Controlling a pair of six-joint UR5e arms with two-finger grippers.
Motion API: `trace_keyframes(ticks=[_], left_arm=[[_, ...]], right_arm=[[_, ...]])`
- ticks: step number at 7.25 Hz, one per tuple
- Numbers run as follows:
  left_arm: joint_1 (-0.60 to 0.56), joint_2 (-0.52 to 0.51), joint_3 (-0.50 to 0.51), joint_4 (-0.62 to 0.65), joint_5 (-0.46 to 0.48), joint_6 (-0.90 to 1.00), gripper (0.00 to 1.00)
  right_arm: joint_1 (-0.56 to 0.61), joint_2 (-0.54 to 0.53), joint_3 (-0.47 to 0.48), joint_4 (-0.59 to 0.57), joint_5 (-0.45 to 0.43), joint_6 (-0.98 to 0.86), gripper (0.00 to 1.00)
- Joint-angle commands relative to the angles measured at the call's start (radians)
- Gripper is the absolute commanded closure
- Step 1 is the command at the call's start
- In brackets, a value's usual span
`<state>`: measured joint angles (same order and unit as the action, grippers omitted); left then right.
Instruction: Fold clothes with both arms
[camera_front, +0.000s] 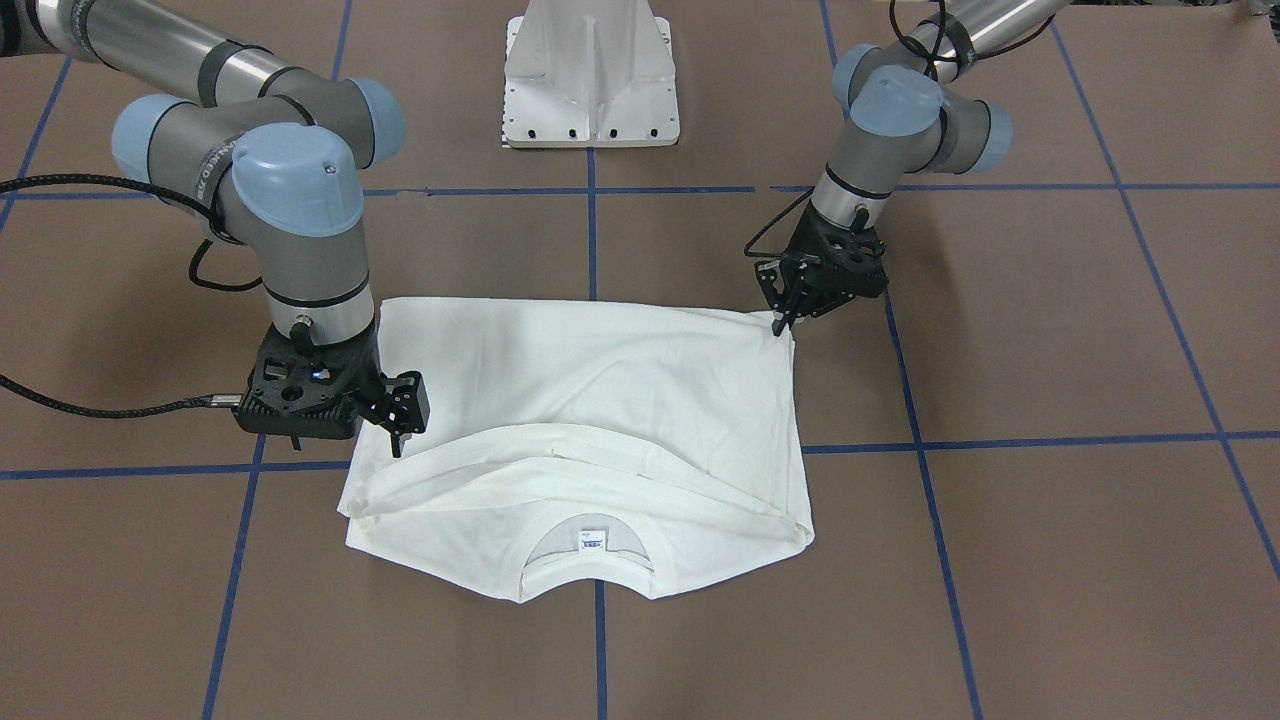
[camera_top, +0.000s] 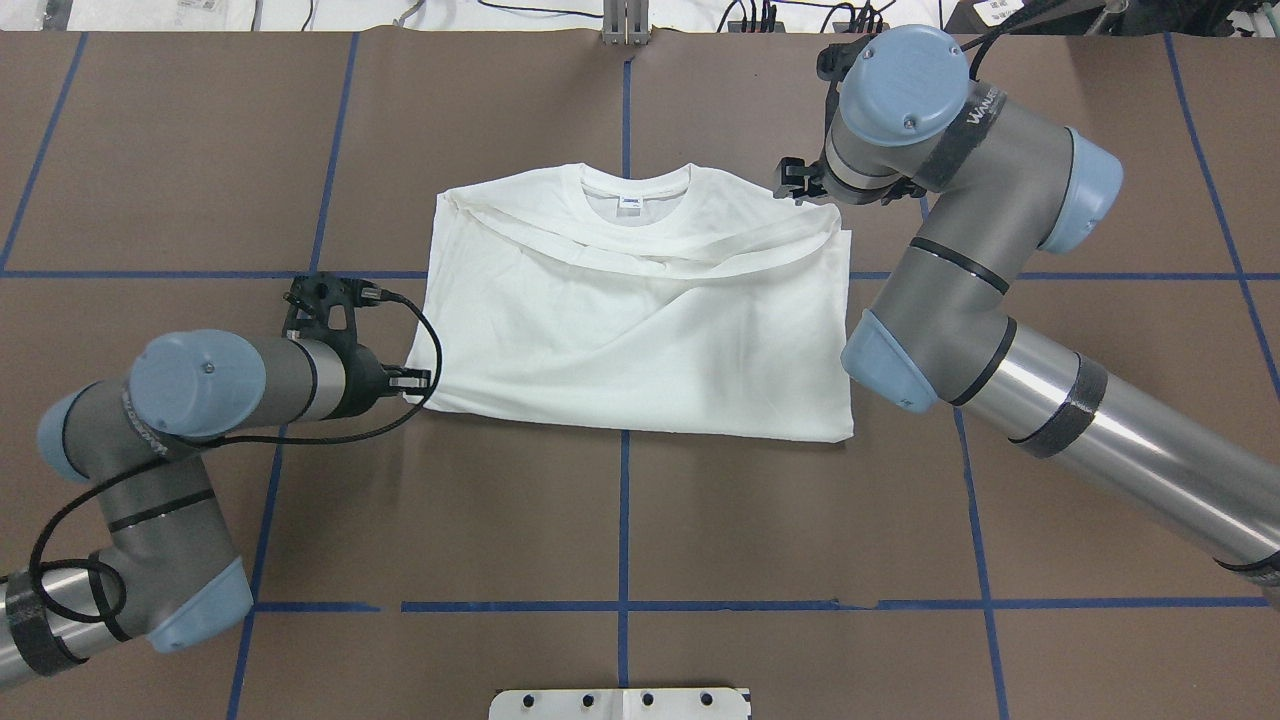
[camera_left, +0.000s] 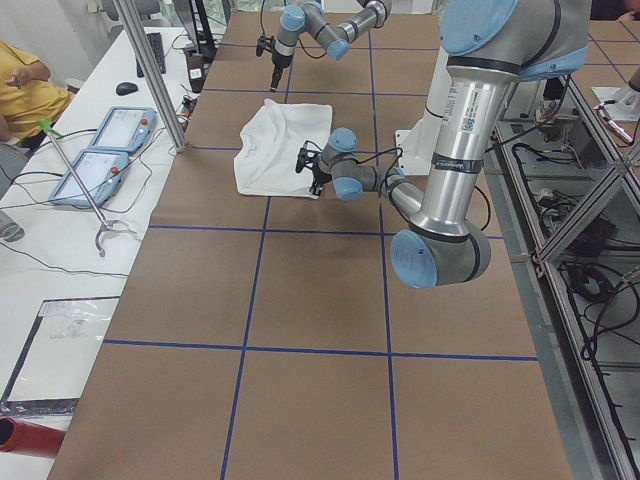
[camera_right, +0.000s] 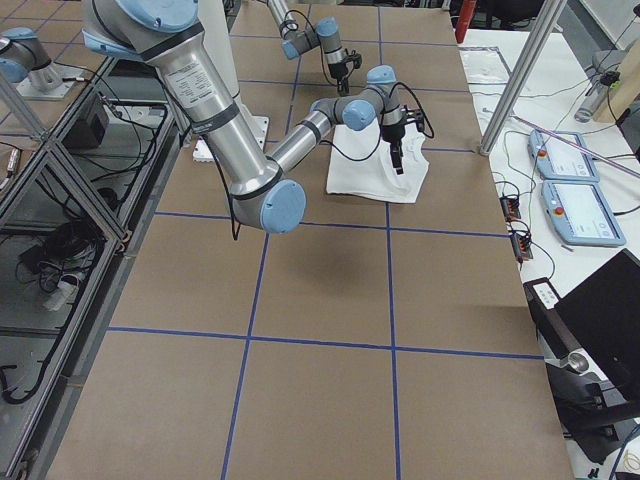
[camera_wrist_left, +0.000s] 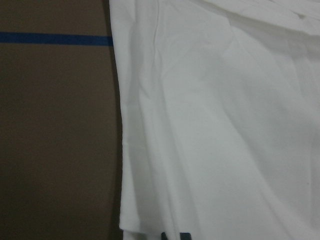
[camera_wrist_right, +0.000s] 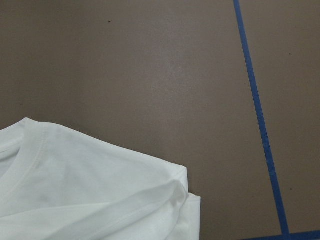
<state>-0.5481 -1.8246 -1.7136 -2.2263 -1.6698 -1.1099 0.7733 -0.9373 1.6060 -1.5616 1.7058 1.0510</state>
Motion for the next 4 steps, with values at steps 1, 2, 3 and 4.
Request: trace_keyframes(ticks=[1, 2, 3, 4], left_arm=[[-0.195, 0.008, 0.104, 0.000, -0.001, 0.251, 1.00], [-0.293, -0.052, 0.212, -0.006, -0.001, 0.348, 1.00], [-0.365, -0.164, 0.359, -0.004, 0.001, 0.425, 1.00], [-0.396, -0.283, 0.529, -0.010, 0.002, 0.429, 1.00]], right_arm=[[-0.002, 0.000, 0.002, 0.000, 0.000, 0.003, 0.00], [-0.002, 0.006, 0.003, 0.000, -0.002, 0.007, 0.00], [-0.003, 0.005, 0.008, 0.000, -0.002, 0.007, 0.00], [-0.006, 0.005, 0.008, 0.000, -0.002, 0.006, 0.00]])
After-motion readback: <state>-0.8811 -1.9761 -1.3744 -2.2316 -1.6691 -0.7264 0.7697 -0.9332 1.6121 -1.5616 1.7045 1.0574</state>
